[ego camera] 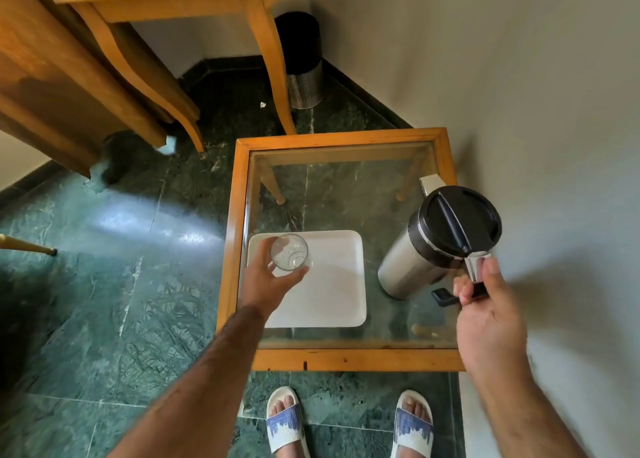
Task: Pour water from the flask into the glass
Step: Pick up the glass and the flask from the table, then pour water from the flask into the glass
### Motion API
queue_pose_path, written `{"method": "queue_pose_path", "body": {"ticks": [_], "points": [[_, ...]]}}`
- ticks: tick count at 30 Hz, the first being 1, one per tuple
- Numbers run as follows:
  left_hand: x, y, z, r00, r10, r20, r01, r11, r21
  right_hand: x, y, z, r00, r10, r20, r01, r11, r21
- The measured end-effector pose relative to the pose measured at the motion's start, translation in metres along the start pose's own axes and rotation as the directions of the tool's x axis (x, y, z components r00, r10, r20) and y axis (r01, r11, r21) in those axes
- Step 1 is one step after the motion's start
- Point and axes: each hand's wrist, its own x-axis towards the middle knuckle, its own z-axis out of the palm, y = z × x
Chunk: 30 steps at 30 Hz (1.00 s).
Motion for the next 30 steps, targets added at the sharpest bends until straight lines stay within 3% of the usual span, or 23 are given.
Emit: {"method": "queue_pose_path", "body": {"ticks": [5, 11, 21, 30], "points": [[-0.005, 0.042, -0.019, 0.996, 0.086, -0.006, -0.086, 0.996, 0.023, 0.013, -0.031, 0.006, 0.998, 0.035, 0.049, -0.034, 0.999, -0.002], [-0.024, 0.104, -0.041, 0.983, 0.181, -0.007, -0.181, 0.983, -0.017, -0.003, -0.092, 0.033, 0.989, 0.039, 0.145, -0.015, 0.987, -0.16], [-0.072, 0.24, -0.104, 0.95, 0.308, -0.054, -0.311, 0.948, -0.063, -0.044, -0.244, 0.114, 0.949, -0.072, 0.307, 0.112, 0.987, -0.114], [-0.121, 0.376, -0.15, 0.906, 0.416, -0.072, -0.423, 0.89, -0.172, -0.09, -0.386, 0.189, 0.884, -0.152, 0.441, 0.277, 0.932, -0.234]]}}
